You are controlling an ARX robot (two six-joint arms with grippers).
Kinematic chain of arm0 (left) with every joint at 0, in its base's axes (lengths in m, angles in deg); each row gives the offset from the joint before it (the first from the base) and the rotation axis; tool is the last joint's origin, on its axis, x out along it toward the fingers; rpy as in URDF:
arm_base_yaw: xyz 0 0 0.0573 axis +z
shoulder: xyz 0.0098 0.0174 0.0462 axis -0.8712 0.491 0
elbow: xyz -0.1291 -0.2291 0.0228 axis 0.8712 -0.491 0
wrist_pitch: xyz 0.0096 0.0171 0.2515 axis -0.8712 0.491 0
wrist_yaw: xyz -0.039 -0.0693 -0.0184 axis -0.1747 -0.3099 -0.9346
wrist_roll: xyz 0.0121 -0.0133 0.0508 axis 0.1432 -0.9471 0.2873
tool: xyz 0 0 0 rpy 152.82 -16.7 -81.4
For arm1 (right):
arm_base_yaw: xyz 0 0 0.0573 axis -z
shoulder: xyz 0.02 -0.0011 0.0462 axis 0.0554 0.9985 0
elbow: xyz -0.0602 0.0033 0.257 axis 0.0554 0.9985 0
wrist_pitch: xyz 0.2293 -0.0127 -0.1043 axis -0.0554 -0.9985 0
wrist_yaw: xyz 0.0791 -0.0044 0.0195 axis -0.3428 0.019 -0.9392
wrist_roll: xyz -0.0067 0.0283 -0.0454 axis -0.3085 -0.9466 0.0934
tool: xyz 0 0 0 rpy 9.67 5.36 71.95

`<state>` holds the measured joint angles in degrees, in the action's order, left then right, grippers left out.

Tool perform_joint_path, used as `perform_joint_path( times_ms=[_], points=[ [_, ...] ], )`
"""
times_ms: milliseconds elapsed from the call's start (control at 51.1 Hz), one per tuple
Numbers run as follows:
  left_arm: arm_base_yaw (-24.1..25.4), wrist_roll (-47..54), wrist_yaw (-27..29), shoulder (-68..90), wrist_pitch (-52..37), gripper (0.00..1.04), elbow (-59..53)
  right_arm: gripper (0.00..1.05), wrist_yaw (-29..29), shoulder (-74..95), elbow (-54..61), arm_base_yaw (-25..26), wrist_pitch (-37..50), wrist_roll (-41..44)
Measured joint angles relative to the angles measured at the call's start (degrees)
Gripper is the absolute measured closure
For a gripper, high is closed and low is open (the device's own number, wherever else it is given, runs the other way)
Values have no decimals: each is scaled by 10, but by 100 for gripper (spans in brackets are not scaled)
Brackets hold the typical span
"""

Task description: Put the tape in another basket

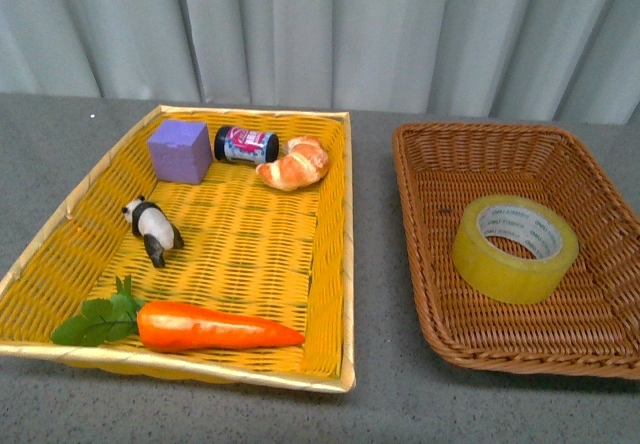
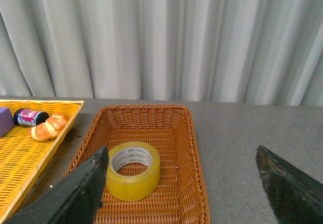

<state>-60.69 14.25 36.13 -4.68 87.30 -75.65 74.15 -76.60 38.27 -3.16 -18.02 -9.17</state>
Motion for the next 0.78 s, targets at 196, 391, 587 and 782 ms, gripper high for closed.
perform_joint_path(
  times_ms=[196,391,587,782],
  points=[
    [0,0,0,0,0,6,0,9,0,0,0,0,0,0],
    [0,0,0,0,0,6,0,9,0,0,0,0,0,0],
    [0,0,0,0,0,6,0,9,0,0,0,0,0,0],
    [0,0,0,0,0,6,0,9,0,0,0,0,0,0]
  ],
)
